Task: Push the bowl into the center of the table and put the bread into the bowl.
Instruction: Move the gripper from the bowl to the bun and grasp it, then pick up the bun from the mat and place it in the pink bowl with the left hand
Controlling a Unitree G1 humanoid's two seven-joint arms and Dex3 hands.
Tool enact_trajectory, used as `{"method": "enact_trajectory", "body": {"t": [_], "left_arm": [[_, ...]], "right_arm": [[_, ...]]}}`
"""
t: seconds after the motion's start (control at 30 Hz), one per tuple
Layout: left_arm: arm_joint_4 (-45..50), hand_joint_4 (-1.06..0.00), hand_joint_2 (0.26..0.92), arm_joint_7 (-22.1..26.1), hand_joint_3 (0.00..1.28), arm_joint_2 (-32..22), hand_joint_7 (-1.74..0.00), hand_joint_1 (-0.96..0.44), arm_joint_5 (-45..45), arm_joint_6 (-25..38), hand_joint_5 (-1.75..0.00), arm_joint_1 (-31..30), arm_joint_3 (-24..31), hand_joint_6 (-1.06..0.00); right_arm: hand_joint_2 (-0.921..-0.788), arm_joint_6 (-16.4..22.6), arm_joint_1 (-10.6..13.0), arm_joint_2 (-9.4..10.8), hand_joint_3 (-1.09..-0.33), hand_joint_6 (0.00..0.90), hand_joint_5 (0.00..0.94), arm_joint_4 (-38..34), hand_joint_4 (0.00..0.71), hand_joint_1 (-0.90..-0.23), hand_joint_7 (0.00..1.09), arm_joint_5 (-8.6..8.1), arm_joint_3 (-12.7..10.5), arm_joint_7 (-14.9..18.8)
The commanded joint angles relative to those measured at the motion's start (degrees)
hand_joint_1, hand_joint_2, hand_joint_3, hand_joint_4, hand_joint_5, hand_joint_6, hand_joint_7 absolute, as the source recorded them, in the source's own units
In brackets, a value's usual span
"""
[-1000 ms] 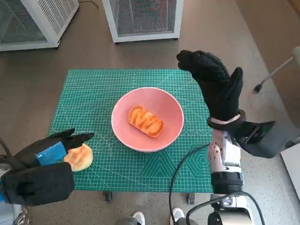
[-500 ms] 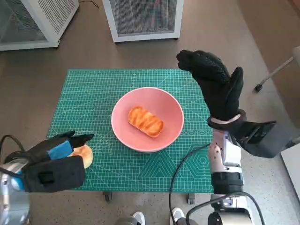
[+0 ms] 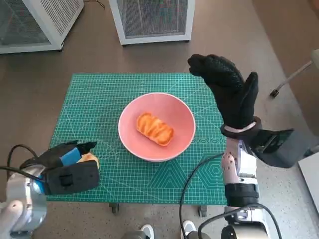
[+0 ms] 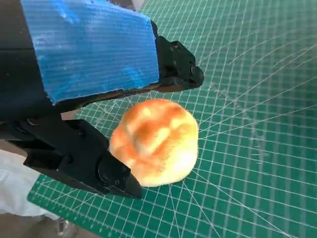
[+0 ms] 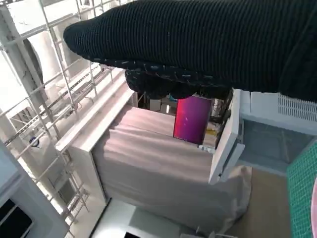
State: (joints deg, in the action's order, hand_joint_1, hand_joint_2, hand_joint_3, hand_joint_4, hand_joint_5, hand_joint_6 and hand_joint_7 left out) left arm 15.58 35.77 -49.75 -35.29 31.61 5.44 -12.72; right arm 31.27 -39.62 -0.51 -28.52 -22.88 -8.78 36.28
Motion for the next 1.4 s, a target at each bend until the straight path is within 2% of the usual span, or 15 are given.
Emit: {"method": "enact_trajectory", "body": {"t": [0.03,0.3,0.5,0.73,0.77,0.8,0.83,0.9,1.03,1.4], "left_arm": [[-2.89,-0.22,0.770,-1.15,0.03,1.12,-0.03,0.01,-1.90,-1.08,-0.02,1.76,-1.20,-0.38],[-6.56,-0.35,0.792,-2.58,0.03,2.51,-0.03,0.01,-2.99,-3.07,-0.02,2.89,-1.98,-0.47],[-10.47,-0.52,0.821,-4.25,0.03,3.66,-0.05,0.03,-3.73,-5.00,-0.03,3.93,-2.55,-0.61],[-13.72,-0.80,0.860,-6.04,0.04,3.52,-0.13,0.05,-3.91,-7.88,-0.14,4.43,-2.65,-0.80],[-13.90,-0.76,0.882,-6.14,0.06,3.43,-0.53,0.03,-3.87,-8.16,-0.51,4.43,-2.59,-0.71],[-14.08,-0.72,0.896,-6.23,0.09,3.26,-0.79,0.02,-3.70,-8.58,-0.76,4.41,-2.41,-0.64],[-14.20,-0.69,0.905,-6.29,0.10,3.17,-0.95,0.01,-3.57,-8.87,-0.93,4.40,-2.28,-0.60],[-14.29,-0.67,0.912,-6.32,0.11,3.04,-1.09,0.01,-3.38,-9.33,-1.07,4.40,-2.00,-0.57],[-13.75,-0.65,0.918,-6.09,0.11,2.53,-1.18,0.00,-2.74,-10.21,-1.19,4.42,-1.04,-0.58],[-10.39,-0.65,0.918,-4.35,0.09,1.76,-1.19,0.00,-1.54,-10.86,-1.20,4.30,2.28,-0.62]], "right_arm": [[-0.921,-0.87,1.18,-0.45,-0.731,0.272,0.000,0.10,0.210,-0.704,0.12,-0.48,-0.04,0.30],[-0.921,-1.24,1.41,-0.47,-0.725,0.272,0.000,0.68,0.210,-0.705,0.12,-0.51,0.02,0.16],[-0.921,-1.80,1.70,-0.43,-0.727,0.271,0.000,1.52,0.210,-0.706,0.13,-0.51,0.07,-0.07],[-0.921,-2.25,2.05,-0.37,-0.726,0.270,0.000,2.16,0.209,-0.711,0.13,-0.56,0.04,-0.14],[-0.921,-2.26,2.10,-0.35,-0.726,0.270,0.000,2.23,0.209,-0.712,0.13,-0.54,0.04,-0.15],[-0.921,-2.26,2.18,-0.31,-0.726,0.269,0.000,2.30,0.209,-0.713,0.13,-0.53,0.06,-0.16],[-0.921,-2.26,2.22,-0.30,-0.726,0.269,0.000,2.35,0.209,-0.713,0.13,-0.53,0.06,-0.15],[-0.921,-2.26,2.28,-0.28,-0.726,0.269,0.000,2.39,0.209,-0.714,0.13,-0.52,0.05,-0.14],[-0.921,-2.21,2.31,-0.33,-0.726,0.269,0.000,2.31,0.208,-0.714,0.13,-0.50,-0.03,-0.16],[-0.921,-1.86,2.22,-0.26,-0.726,0.268,0.000,2.06,0.208,-0.712,0.13,-0.19,0.02,-0.36]]}}
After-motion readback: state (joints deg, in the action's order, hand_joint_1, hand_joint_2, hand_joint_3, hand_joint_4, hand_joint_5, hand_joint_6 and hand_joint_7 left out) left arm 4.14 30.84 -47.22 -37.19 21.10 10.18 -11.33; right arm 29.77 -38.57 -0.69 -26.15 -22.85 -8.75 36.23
